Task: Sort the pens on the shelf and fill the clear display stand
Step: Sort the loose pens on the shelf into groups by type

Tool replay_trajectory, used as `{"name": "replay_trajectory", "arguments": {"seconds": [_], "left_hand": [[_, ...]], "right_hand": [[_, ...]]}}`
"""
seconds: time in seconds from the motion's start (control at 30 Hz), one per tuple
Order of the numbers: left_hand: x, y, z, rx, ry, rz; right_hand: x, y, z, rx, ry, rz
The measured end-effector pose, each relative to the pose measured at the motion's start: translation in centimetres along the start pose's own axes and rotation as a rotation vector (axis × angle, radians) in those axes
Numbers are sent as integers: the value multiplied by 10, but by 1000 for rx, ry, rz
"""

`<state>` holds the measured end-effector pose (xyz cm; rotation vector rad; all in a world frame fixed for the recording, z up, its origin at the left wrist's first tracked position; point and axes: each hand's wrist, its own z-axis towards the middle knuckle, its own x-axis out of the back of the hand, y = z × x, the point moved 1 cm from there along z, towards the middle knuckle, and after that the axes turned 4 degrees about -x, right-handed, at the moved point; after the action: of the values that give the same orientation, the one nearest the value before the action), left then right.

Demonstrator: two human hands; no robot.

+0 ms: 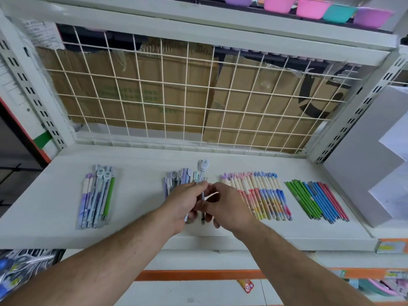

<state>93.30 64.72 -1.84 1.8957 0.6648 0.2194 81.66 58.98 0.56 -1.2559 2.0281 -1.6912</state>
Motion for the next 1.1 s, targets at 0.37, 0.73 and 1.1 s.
{"name": "replay_trajectory", "arguments": {"seconds": [0.37,0.73,1.1], "left_hand": [[64,-5,0,-91,382,205],[81,-16,5,-152,359,512],[76,-5,-1,-296,350,757]], "right_hand": [[-45,-7,30,-75,45,-143],[-58,-8,39,-85,136,-177],[-45,-7,37,81,278,-407]]}}
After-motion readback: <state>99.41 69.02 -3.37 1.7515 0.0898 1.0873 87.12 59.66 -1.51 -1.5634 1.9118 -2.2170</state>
